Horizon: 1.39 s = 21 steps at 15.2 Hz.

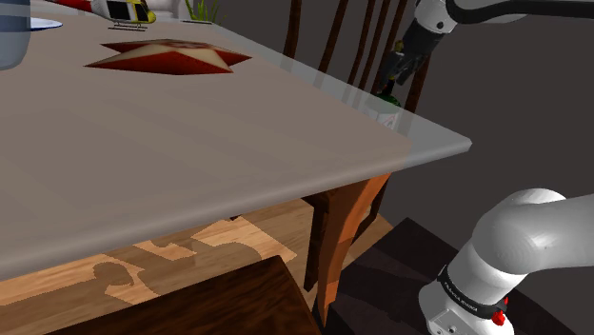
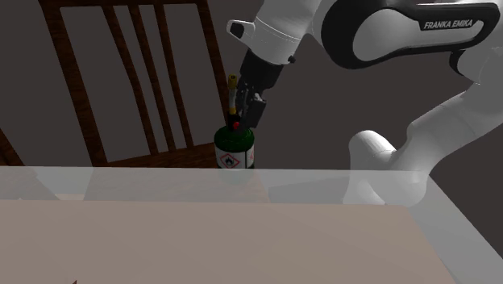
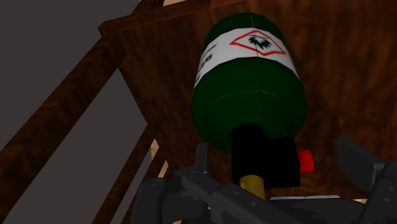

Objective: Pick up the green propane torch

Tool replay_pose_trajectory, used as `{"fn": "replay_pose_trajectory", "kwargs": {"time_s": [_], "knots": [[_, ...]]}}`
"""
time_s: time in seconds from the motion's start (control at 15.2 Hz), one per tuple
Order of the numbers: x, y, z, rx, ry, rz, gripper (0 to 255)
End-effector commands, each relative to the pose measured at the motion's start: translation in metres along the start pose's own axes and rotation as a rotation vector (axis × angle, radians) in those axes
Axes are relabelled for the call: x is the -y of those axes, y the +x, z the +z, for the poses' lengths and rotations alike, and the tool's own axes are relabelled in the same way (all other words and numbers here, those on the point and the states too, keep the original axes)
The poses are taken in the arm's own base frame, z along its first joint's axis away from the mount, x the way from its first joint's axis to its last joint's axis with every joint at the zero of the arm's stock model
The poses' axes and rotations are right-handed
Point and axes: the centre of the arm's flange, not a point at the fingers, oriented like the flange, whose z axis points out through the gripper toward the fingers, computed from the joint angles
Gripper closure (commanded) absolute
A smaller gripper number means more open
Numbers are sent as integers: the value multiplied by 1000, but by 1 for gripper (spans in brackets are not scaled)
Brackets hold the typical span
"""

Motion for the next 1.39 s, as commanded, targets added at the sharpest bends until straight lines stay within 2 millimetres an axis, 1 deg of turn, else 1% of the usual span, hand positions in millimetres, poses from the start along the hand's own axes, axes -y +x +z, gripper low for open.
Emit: {"fn": "replay_pose_trajectory", "kwargs": {"time_s": [0.0, 0.59, 1.32], "knots": [[0, 0, 1, 0, 0, 0, 255], [0, 0, 2, 0, 0, 0, 255], [-6, 21, -52, 0, 0, 0, 255]]}}
